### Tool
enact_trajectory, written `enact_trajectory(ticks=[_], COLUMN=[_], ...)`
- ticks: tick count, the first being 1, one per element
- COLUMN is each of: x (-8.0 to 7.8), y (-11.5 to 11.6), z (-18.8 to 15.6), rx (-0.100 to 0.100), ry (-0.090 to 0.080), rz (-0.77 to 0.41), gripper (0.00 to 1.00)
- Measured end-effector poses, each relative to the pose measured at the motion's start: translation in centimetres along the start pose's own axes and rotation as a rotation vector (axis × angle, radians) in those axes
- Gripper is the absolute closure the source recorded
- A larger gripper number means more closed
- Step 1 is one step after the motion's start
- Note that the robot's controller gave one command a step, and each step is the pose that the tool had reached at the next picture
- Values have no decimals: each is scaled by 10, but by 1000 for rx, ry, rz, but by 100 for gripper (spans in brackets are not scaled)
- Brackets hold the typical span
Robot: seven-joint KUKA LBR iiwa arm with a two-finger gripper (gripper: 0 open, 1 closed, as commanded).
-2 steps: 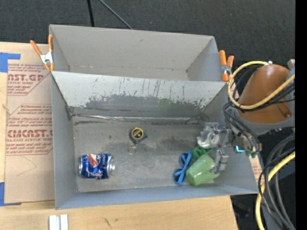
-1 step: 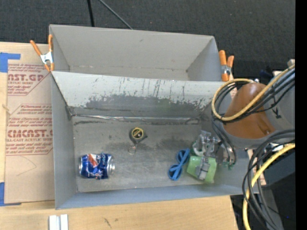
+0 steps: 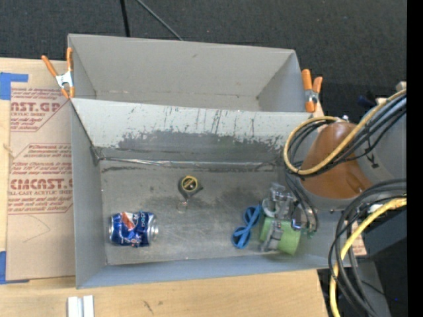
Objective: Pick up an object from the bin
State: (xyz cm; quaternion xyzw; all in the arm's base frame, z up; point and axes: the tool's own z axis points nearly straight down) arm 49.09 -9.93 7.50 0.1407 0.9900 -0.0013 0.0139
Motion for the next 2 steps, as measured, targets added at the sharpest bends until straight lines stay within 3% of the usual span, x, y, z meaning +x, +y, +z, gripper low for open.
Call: enact_trajectory(ticks=[1, 2], x=[0, -32], y=[1, 16], z=[0, -151], rx=[-2, 0], ry=[3, 18], rz=[-2, 36], gripper=[100, 100])
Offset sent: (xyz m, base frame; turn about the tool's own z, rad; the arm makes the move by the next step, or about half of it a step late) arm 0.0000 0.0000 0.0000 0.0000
